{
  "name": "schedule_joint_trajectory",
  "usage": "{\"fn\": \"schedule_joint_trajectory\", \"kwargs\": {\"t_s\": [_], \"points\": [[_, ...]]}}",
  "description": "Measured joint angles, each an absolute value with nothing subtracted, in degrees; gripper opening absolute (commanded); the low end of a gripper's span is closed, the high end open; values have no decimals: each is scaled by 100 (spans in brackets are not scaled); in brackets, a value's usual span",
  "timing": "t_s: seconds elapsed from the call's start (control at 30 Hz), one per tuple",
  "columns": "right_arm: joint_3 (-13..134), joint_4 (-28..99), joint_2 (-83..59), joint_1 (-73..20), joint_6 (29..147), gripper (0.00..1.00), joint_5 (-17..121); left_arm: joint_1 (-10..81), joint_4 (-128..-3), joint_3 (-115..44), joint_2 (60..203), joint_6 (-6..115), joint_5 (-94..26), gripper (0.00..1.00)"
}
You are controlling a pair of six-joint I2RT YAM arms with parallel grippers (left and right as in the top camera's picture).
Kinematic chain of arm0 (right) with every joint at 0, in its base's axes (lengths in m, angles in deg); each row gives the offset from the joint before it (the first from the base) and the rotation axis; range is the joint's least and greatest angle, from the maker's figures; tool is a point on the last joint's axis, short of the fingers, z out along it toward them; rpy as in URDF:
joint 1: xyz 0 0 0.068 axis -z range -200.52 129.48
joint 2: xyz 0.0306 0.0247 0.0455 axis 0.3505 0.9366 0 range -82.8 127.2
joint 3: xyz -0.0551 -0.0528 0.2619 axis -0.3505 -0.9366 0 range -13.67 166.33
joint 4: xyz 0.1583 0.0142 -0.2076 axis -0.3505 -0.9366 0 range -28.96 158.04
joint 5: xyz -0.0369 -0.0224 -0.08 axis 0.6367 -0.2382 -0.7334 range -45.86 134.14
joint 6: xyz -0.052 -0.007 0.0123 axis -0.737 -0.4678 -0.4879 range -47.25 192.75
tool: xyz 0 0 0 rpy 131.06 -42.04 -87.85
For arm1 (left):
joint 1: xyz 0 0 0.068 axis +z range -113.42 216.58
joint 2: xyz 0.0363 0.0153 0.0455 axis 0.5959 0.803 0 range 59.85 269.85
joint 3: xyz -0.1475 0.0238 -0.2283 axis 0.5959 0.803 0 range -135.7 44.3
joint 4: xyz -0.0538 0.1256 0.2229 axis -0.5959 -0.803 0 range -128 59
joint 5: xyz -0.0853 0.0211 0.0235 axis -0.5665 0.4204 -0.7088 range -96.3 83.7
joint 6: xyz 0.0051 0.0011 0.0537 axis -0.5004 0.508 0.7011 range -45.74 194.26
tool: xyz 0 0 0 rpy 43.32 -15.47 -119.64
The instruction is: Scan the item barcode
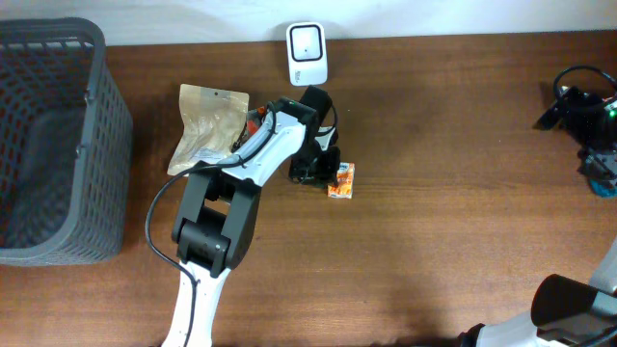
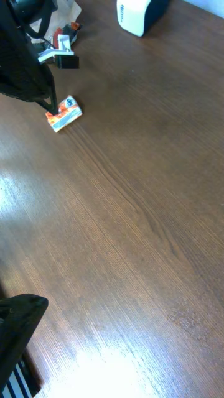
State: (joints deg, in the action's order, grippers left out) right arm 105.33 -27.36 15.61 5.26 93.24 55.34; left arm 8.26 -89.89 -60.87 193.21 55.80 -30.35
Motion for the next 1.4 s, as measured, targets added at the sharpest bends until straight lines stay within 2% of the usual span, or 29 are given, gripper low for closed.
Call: {"fn": "schedule_joint_trajectory", "kwargs": {"t_s": [0.07,0.27,0.4,0.53,0.7,0.83,0.97,1.2,1.4], "points": [[10533,-2736,1561,526,9324,98,5534,831,-8967,-6087,19325,5572,-3118,0],[10533,-2736,1561,526,9326,98,5534,850,-8917,-6109,19325,5580,-3217,0],[10533,-2738,1561,526,9326,98,5534,927,-9664,-6673,19421,5578,-2629,0],[10533,-2736,1561,526,9320,98,5534,1021,-10646,-7918,19456,5574,-926,0],[10533,-2734,1561,526,9329,98,5534,907,-11050,-8572,19452,5176,1356,0],[10533,-2736,1561,526,9326,98,5534,761,-11245,-8517,19454,5032,2169,0],[10533,-2736,1561,526,9326,98,5534,630,-11507,-8421,19633,4940,2547,0],[10533,-2736,1561,526,9324,98,5534,254,-11717,-8345,20217,4905,2536,0],[10533,-2736,1561,526,9324,98,5534,-284,-11625,-8336,20335,4861,2348,11]]}}
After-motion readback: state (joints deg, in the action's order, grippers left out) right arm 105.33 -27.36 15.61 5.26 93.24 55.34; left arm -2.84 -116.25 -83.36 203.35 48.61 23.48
